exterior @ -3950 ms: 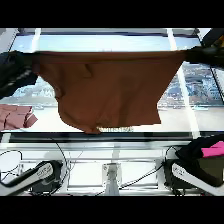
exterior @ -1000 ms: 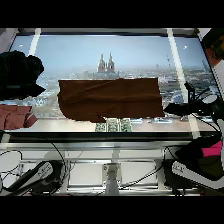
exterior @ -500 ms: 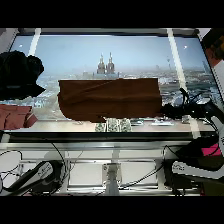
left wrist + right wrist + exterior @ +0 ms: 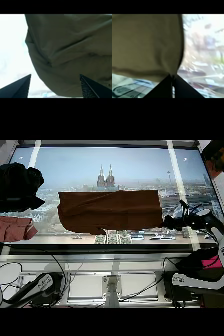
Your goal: Fold the clothes and pants, and hang the long-sleeved shirts on hangers.
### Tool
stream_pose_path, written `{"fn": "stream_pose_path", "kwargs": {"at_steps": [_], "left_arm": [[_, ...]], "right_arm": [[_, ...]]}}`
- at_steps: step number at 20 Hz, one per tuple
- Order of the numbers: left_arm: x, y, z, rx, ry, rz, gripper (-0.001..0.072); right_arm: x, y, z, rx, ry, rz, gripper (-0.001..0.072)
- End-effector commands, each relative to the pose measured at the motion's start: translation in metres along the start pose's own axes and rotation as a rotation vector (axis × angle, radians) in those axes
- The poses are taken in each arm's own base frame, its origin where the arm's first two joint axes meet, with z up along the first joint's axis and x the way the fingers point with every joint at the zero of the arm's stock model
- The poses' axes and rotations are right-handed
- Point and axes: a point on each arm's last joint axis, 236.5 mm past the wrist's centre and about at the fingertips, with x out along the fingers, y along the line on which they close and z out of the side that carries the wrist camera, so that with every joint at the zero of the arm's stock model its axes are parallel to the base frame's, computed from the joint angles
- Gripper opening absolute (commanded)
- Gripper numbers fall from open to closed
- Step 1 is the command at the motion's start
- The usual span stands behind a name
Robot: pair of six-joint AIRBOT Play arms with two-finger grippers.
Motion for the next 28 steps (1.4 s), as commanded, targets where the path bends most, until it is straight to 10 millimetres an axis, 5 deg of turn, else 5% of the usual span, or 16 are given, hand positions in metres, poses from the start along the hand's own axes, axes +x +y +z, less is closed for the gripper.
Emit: {"fn": "stream_pose_path", "kwargs": {"at_steps": [1, 7, 13, 18, 21, 28], "left_arm": [[-0.001, 0.013, -0.011, 0.026, 0.048, 0.053, 0.0709], [0.01, 0.004, -0.074, -0.094, 0.25, -0.005, 0.0707], [0.053, -0.01, -0.153, -0.201, 0.349, -0.11, 0.0708], [0.082, -0.028, -0.164, -0.093, 0.217, -0.226, 0.0706], [0.082, -0.027, -0.17, -0.037, 0.227, -0.226, 0.0486], [0.09, -0.037, -0.182, 0.055, 0.272, -0.264, 0.0487]], "right_arm": [[-0.018, 0.017, 0.014, -0.045, -0.016, 0.029, 0.0009], [-0.044, 0.039, 0.028, -0.112, -0.021, 0.058, 0.001], [-0.044, 0.037, 0.031, -0.112, -0.034, 0.05, 0.001], [-0.044, 0.035, 0.035, -0.112, -0.049, 0.042, 0.001], [-0.044, 0.035, 0.035, -0.112, -0.05, 0.042, 0.001], [-0.044, 0.035, 0.035, -0.111, -0.051, 0.041, 0.001]]}}
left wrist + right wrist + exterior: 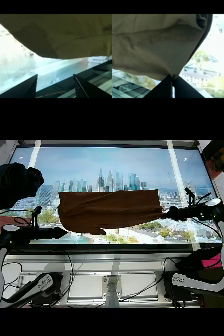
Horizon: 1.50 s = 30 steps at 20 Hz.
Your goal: Fold the clothes and pants, and hang the long-sleeved shirts on hangers.
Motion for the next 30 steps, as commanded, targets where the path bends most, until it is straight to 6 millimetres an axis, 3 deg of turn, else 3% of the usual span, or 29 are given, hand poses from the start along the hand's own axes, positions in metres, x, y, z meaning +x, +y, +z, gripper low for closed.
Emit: {"fn": "stream_pose_path", "kwargs": {"at_steps": [1, 4, 6, 7, 11, 16, 17, 19, 21, 25, 28, 30], "left_arm": [[0.01, -0.008, -0.004, 0.085, 0.033, -0.015, 0.0486], [0.023, -0.013, -0.004, 0.129, 0.054, -0.006, 0.0484], [0.033, -0.02, -0.007, 0.156, 0.081, -0.012, 0.0404], [0.038, -0.02, -0.008, 0.162, 0.091, -0.009, 0.0405], [0.052, -0.003, -0.003, 0.086, 0.08, 0.056, 0.0405], [0.055, 0.007, 0.004, 0.068, 0.049, 0.091, 0.0404], [0.055, 0.008, 0.005, 0.068, 0.047, 0.093, 0.0372], [0.055, 0.007, 0.004, 0.068, 0.05, 0.088, 0.0116], [0.055, 0.0, -0.001, 0.069, 0.07, 0.06, 0.0016], [0.045, -0.033, -0.015, 0.089, 0.151, -0.069, 0.0017], [0.025, -0.064, -0.02, 0.053, 0.213, -0.156, 0.0016], [0.01, -0.071, -0.018, 0.05, 0.231, -0.14, 0.0016]], "right_arm": [[0.0, 0.0, 0.001, 0.0, -0.002, 0.0, 0.001], [0.0, 0.0, 0.001, 0.0, -0.003, -0.001, 0.001], [0.0, 0.0, 0.001, 0.001, -0.003, -0.001, 0.001], [0.0, 0.0, 0.001, 0.001, -0.003, -0.001, 0.001], [0.0, 0.0, 0.001, 0.001, -0.002, 0.0, 0.001], [0.0, 0.0, 0.001, 0.001, -0.003, -0.001, 0.001], [0.0, 0.0, 0.001, 0.001, -0.003, -0.001, 0.001], [0.0, 0.0, 0.001, 0.001, -0.002, 0.0, 0.001], [0.0, 0.0, 0.001, 0.001, -0.002, 0.0, 0.001], [0.0, 0.0, 0.001, 0.001, -0.003, -0.001, 0.001], [0.0, 0.0, 0.001, 0.001, -0.002, 0.0, 0.001], [0.0, 0.0, 0.0, 0.001, 0.0, 0.001, 0.001]]}}
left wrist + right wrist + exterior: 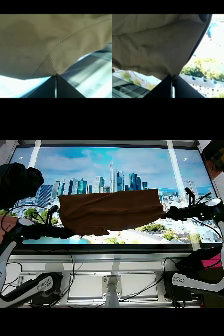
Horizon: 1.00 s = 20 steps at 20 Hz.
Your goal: Fold the clothes and pants, and hang the long-sleeved shirts on hangers.
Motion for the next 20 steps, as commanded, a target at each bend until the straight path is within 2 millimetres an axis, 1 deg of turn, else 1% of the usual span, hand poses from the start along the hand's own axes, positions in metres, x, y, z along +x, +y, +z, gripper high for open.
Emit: {"fn": "stream_pose_path", "kwargs": {"at_steps": [1, 4, 8, 10, 12, 14, 15, 16, 17, 18, 20], "left_arm": [[-0.024, -0.026, -0.008, -0.019, 0.062, -0.027, 0.0016], [-0.047, -0.028, -0.008, -0.008, 0.067, 0.056, 0.0016], [-0.07, -0.051, -0.009, 0.014, 0.07, 0.06, 0.0017], [-0.075, -0.058, -0.011, -0.015, 0.07, 0.055, 0.0017], [-0.076, -0.061, -0.015, -0.031, 0.087, 0.045, 0.0019], [-0.076, -0.06, -0.016, -0.031, 0.09, 0.05, 0.0049], [-0.076, -0.057, -0.017, -0.03, 0.097, 0.062, 0.0149], [-0.077, -0.053, -0.021, -0.029, 0.11, 0.082, 0.038], [-0.078, -0.049, -0.023, -0.028, 0.12, 0.098, 0.0587], [-0.078, -0.045, -0.025, -0.027, 0.131, 0.115, 0.0609], [-0.081, -0.033, -0.03, -0.024, 0.15, 0.167, 0.0595]], "right_arm": [[0.0, 0.0, 0.0, 0.0, 0.002, 0.002, 0.001], [0.0, 0.0, 0.0, 0.0, 0.002, 0.002, 0.0011], [0.0, 0.001, 0.0, 0.0, 0.003, 0.002, 0.001], [0.0, 0.001, -0.001, 0.0, 0.003, 0.003, 0.0011], [0.0, 0.001, -0.001, 0.0, 0.003, 0.003, 0.001], [0.0, 0.001, -0.001, 0.0, 0.003, 0.003, 0.001], [0.0, 0.001, -0.001, 0.0, 0.003, 0.003, 0.001], [0.0, 0.001, -0.001, 0.0, 0.003, 0.003, 0.001], [0.0, 0.001, -0.001, 0.0, 0.003, 0.003, 0.001], [0.0, 0.001, -0.001, 0.0, 0.003, 0.003, 0.0011], [0.0, 0.001, -0.001, 0.0, 0.003, 0.003, 0.0011]]}}
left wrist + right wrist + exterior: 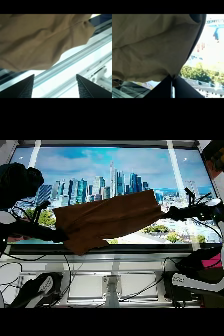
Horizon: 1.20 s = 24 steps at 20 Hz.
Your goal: Fold the clothes and pants, and hang the long-sleeved shirts on hangers.
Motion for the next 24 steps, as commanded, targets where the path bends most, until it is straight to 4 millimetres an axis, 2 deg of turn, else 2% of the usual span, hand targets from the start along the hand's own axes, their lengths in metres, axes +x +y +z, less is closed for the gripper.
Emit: {"fn": "stream_pose_path", "kwargs": {"at_steps": [1, 4, 7, 8, 10, 13, 15, 16, 19, 20, 21, 22, 24], "left_arm": [[-0.002, 0.025, -0.01, -0.009, 0.038, 0.106, 0.054], [0.002, 0.051, -0.014, -0.035, 0.04, 0.197, 0.0538], [0.021, 0.067, -0.032, -0.112, 0.041, 0.194, 0.0538], [0.029, 0.07, -0.042, -0.135, 0.052, 0.182, 0.0538], [0.047, 0.064, -0.054, -0.139, 0.056, 0.114, 0.0537], [0.067, 0.062, -0.043, -0.142, -0.043, 0.074, 0.0538], [0.075, 0.068, -0.047, -0.145, -0.053, 0.086, 0.0533], [0.078, 0.07, -0.048, -0.151, -0.059, 0.095, 0.049], [0.079, 0.079, -0.042, -0.157, -0.094, 0.126, 0.0485], [0.078, 0.079, -0.041, -0.158, -0.098, 0.127, 0.0467], [0.078, 0.078, -0.04, -0.161, -0.104, 0.121, 0.0385], [0.078, 0.076, -0.037, -0.168, -0.116, 0.11, 0.0349], [0.078, 0.068, -0.029, -0.188, -0.149, 0.076, 0.0349]], "right_arm": [[0.0, 0.0, 0.0, 0.0, -0.002, 0.0, 0.001], [0.0, 0.0, 0.0, 0.0, -0.002, 0.0, 0.001], [0.0, 0.0, 0.0, -0.001, -0.002, -0.001, 0.001], [0.0, 0.0, 0.0, -0.001, -0.002, -0.001, 0.001], [0.0, -0.001, 0.001, -0.001, -0.004, -0.002, 0.001], [0.0, -0.001, 0.002, -0.001, -0.007, -0.004, 0.001], [0.0, -0.001, 0.002, -0.001, -0.007, -0.004, 0.001], [0.0, -0.001, 0.002, -0.001, -0.007, -0.004, 0.001], [0.0, -0.001, 0.002, -0.001, -0.007, -0.004, 0.0011], [0.0, -0.001, 0.002, -0.001, -0.007, -0.004, 0.001], [0.0, -0.001, 0.002, -0.001, -0.007, -0.004, 0.001], [0.0, -0.001, 0.002, -0.001, -0.008, -0.005, 0.001], [0.0, -0.001, 0.002, -0.001, -0.007, -0.004, 0.001]]}}
